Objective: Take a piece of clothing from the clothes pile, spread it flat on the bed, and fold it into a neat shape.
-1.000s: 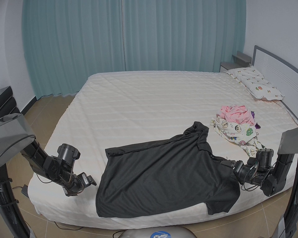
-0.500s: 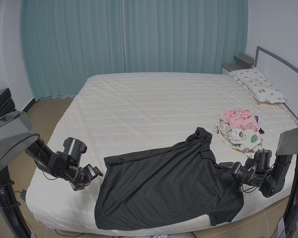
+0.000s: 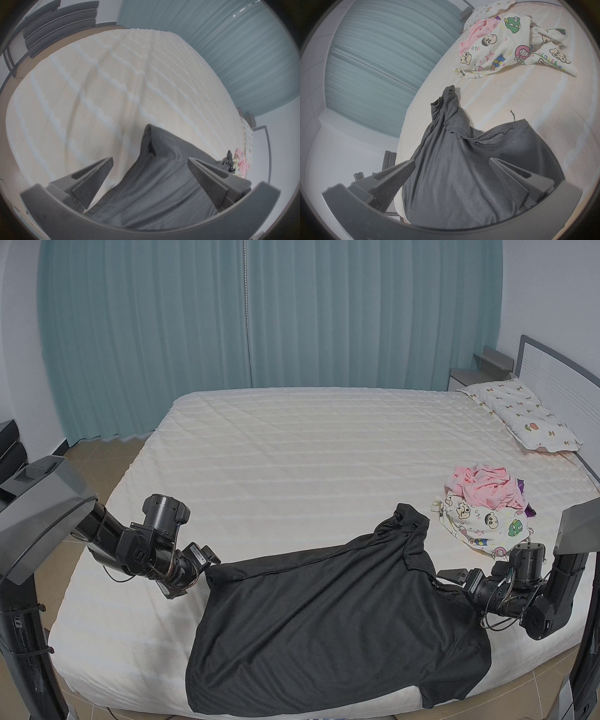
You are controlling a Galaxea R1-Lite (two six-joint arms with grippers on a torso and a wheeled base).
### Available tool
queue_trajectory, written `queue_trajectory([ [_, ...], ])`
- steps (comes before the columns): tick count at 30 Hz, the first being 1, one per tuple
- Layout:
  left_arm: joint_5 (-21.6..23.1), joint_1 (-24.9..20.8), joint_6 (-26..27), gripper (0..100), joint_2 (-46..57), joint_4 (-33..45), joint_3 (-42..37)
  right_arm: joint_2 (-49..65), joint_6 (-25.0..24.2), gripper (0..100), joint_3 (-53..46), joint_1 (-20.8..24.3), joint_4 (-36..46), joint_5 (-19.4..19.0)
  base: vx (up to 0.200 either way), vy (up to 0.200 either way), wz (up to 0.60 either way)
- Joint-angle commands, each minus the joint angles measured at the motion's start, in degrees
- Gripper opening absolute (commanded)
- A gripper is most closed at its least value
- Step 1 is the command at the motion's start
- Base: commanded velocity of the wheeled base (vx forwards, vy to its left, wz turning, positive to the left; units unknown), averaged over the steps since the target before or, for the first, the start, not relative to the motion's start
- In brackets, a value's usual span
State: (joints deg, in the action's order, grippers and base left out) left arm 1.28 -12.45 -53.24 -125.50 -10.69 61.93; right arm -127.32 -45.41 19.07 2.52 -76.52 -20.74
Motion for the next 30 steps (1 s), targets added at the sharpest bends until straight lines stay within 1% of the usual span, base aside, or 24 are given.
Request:
queue_trajectory([
  [1,0.2,-0.3,-0.6,100,-5.7,0.1,6.0,-0.5,0.1,100,-0.1,0.2,0.0,0.0,0.000,0.000,0.00],
  [7,0.0,-1.1,-1.4,100,-9.3,0.2,11.9,-1.4,0.1,100,0.1,0.5,-0.1,0.1,0.000,0.000,0.00],
  [11,-0.1,-1.6,-1.4,100,-10.3,0.1,13.2,-1.9,0.1,100,0.3,0.5,-0.3,0.2,0.000,0.000,0.00],
  [16,-0.5,-2.0,-1.3,100,-11.3,0.1,14.7,-3.3,0.1,100,0.1,0.5,-2.8,0.3,0.000,0.000,0.00],
  [21,-2.0,-2.2,-1.2,100,-13.2,-0.2,15.4,-4.9,0.2,100,0.5,0.5,-4.3,2.1,0.000,0.000,0.00],
  [22,-2.4,-2.2,-1.2,0,-13.6,0.1,15.9,-4.9,0.2,100,0.5,0.5,-4.6,2.2,0.000,0.000,0.00],
  [25,-4.6,-2.1,-1.1,0,-14.7,0.1,16.3,-5.0,0.1,100,0.4,0.5,-5.0,2.2,0.000,0.000,0.00],
  [30,-5.1,-1.6,-1.3,0,-14.8,0.1,16.4,-5.0,0.3,100,1.9,0.6,-5.0,2.5,0.000,0.000,0.00],
])
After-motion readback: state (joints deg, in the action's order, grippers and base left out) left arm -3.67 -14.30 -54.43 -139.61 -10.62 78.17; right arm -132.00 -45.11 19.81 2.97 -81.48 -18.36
